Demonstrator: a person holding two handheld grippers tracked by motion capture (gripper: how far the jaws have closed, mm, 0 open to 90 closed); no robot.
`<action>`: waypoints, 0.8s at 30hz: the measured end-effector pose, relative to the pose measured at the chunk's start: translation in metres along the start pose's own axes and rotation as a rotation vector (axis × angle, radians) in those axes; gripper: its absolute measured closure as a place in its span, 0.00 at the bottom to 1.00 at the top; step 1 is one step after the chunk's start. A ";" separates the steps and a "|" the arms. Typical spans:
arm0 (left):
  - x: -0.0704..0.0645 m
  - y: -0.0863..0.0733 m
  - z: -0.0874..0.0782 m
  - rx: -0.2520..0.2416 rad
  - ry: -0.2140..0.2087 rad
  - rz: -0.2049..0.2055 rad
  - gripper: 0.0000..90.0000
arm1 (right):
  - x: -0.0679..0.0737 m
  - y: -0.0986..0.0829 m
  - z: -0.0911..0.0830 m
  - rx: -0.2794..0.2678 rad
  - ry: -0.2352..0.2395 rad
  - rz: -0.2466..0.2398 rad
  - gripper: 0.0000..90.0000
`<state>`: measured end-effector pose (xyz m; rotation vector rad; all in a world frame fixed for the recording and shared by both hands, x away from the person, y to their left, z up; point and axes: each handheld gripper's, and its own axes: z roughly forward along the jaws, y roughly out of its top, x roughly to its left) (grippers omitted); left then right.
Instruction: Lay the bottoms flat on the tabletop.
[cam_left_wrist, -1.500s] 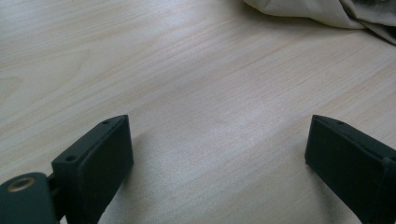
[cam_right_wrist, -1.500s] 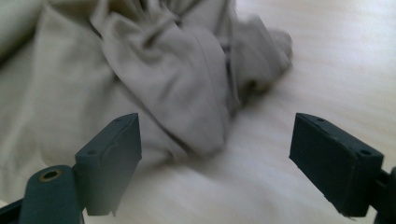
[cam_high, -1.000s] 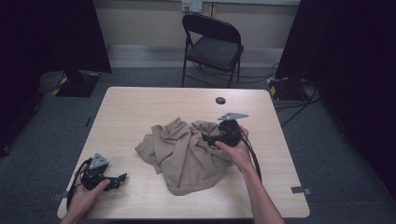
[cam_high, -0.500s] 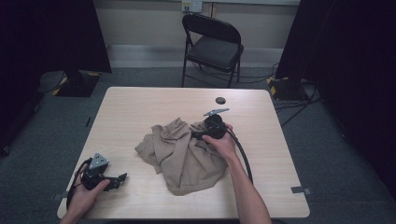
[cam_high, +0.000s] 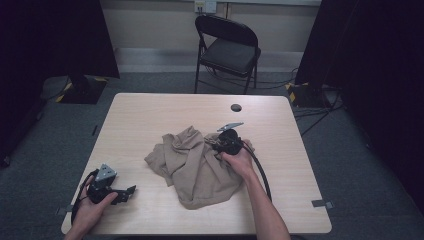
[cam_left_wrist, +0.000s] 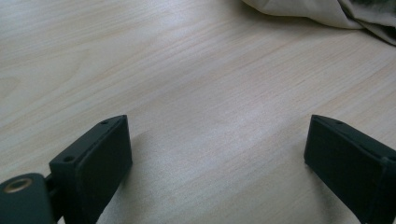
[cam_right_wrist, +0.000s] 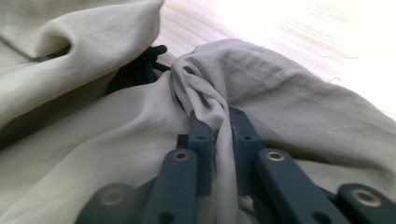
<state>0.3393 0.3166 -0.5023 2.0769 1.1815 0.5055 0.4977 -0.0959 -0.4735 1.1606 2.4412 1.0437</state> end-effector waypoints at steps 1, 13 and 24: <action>0.000 0.000 0.000 0.000 0.000 0.000 0.08 | 0.000 0.000 0.000 0.000 0.000 0.000 0.93; 0.000 0.000 0.000 -0.002 0.000 -0.002 0.08 | -0.005 -0.010 -0.059 -0.146 0.016 0.044 0.95; 0.000 0.000 0.000 -0.002 0.000 -0.002 0.08 | 0.000 -0.056 -0.121 -0.183 0.000 0.026 0.95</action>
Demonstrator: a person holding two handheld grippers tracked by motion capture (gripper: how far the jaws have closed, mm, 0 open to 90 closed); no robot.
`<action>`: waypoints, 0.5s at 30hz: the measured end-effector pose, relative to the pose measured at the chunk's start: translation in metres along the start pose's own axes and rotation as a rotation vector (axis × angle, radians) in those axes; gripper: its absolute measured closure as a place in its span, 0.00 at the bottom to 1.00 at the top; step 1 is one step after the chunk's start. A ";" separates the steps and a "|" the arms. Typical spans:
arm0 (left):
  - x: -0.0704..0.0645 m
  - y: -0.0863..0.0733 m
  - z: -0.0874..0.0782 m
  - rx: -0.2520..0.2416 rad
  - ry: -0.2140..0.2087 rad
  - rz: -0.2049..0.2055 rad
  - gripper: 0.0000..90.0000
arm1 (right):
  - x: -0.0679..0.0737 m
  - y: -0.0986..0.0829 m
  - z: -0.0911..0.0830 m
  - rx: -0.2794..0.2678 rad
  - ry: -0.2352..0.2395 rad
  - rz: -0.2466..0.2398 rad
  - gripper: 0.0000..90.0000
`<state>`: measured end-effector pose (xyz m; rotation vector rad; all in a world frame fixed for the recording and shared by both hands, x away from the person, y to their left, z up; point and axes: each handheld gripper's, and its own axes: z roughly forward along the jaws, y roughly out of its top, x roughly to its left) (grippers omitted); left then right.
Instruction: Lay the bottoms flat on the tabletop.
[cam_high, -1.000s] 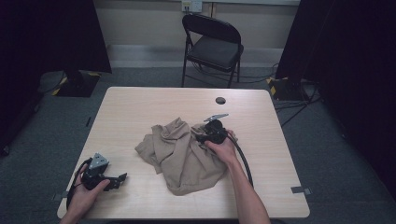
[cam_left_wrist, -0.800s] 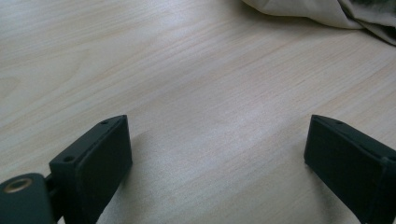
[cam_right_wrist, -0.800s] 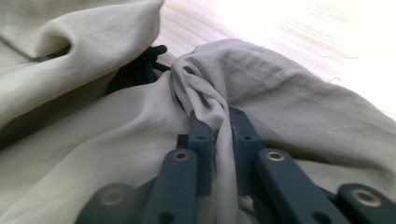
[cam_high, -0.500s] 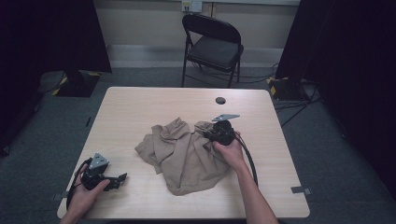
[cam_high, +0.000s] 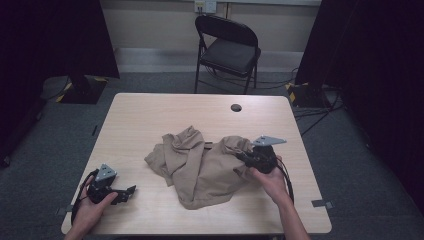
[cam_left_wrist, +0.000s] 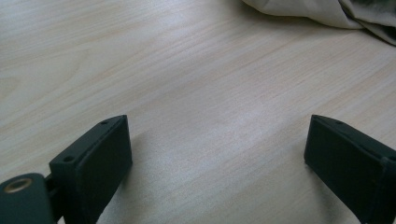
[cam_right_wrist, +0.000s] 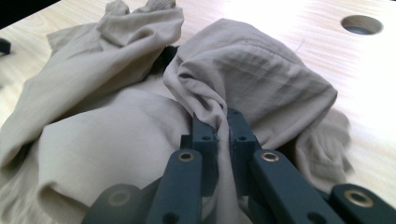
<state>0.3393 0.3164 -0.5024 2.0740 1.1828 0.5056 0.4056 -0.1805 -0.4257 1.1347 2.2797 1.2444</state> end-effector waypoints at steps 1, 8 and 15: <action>0.000 0.000 0.000 0.000 0.000 0.000 0.08 | 0.001 -0.004 -0.006 -0.003 -0.003 -0.001 0.95; 0.000 0.000 0.000 0.000 0.000 0.000 0.08 | 0.008 -0.050 -0.045 -0.013 -0.012 0.030 0.95; 0.000 0.000 0.000 0.000 0.000 0.000 0.08 | 0.012 -0.089 -0.053 0.048 -0.019 0.049 0.95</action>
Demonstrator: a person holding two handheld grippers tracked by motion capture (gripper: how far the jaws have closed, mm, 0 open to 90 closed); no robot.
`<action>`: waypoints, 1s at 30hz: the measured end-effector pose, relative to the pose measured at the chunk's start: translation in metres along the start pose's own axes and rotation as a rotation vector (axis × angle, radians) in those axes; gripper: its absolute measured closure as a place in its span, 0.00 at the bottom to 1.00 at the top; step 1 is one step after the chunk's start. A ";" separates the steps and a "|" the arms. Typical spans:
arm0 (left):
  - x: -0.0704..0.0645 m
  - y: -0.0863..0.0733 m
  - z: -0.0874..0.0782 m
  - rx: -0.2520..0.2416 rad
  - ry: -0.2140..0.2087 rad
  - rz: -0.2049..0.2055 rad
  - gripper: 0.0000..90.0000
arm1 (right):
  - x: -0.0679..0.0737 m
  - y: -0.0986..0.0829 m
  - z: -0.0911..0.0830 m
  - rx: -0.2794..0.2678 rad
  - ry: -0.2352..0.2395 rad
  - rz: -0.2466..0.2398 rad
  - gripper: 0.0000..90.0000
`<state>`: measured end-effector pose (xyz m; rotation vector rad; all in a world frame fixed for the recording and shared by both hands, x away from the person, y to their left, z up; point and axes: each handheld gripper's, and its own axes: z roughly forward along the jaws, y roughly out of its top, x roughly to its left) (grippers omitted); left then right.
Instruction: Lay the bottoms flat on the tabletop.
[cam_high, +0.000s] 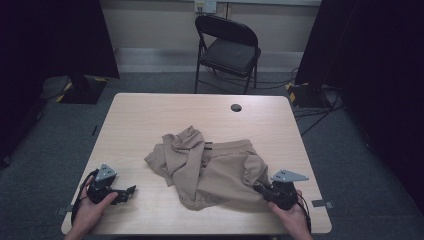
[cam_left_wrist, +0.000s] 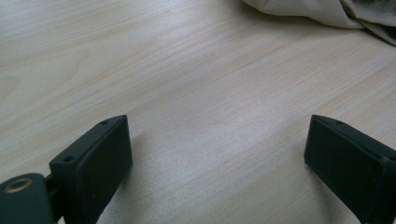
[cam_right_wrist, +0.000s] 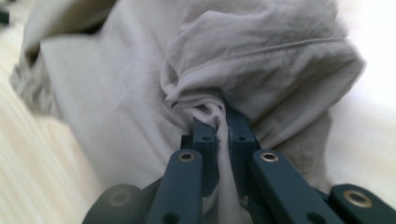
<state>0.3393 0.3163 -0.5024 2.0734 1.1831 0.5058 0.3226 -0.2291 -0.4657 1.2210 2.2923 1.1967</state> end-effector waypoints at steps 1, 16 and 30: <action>0.000 0.000 0.000 0.000 0.000 0.000 0.08 | 0.001 -0.004 0.001 0.013 -0.001 -0.004 0.95; 0.000 0.000 0.001 -0.002 -0.003 -0.004 0.07 | -0.006 -0.018 -0.003 0.015 -0.078 0.012 0.42; -0.003 0.006 0.004 0.028 0.007 -0.018 0.05 | -0.015 0.052 -0.002 -0.151 0.006 0.046 0.25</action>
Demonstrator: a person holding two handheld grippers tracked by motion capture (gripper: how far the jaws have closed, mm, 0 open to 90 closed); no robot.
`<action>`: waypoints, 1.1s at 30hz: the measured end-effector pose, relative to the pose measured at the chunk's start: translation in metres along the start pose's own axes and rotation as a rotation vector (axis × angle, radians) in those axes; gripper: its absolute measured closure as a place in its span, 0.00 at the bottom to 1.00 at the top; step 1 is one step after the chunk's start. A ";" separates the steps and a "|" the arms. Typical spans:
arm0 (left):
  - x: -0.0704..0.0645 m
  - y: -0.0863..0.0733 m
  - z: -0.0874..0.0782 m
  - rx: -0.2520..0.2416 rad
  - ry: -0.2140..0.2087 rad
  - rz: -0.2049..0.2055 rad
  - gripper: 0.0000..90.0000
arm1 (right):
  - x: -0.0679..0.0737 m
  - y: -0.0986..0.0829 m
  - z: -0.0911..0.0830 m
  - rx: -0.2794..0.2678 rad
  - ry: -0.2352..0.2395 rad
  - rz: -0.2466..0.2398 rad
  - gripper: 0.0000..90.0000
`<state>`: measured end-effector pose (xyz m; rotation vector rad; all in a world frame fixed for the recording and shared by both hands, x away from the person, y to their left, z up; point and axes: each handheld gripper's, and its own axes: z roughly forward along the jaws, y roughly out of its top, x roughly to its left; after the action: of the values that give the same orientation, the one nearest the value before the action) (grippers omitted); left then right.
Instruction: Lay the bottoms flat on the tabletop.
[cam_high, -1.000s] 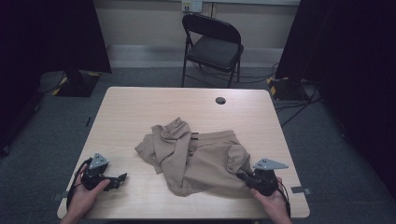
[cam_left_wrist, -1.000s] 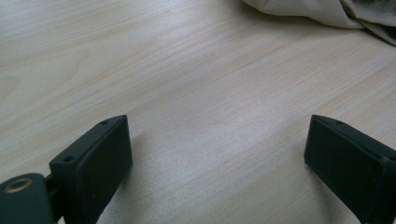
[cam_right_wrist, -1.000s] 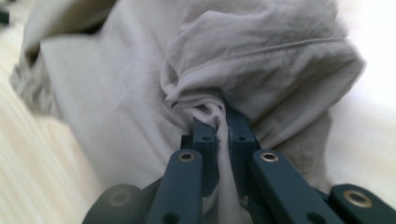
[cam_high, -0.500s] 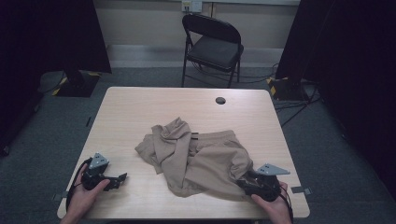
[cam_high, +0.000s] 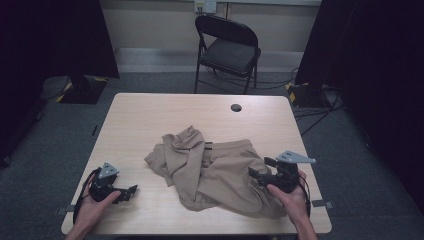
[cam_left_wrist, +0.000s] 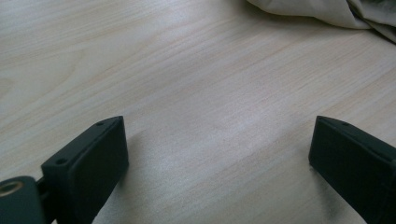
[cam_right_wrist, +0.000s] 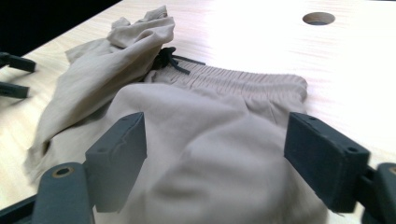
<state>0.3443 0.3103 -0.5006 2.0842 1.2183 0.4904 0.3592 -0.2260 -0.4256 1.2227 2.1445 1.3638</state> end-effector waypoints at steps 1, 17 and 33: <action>0.000 0.001 -0.001 0.005 0.001 0.012 0.06 | -0.001 0.001 0.007 0.014 0.003 -0.006 0.28; -0.006 0.060 0.020 -0.066 -0.119 -0.016 0.22 | -0.004 -0.045 0.062 0.214 -0.100 -0.081 0.25; -0.036 0.167 0.074 -0.137 -0.248 0.053 0.19 | 0.000 -0.049 0.063 0.207 -0.122 -0.138 0.25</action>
<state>0.4747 0.1957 -0.4348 1.9963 0.9614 0.3178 0.3757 -0.1980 -0.4986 1.1721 2.2796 1.0063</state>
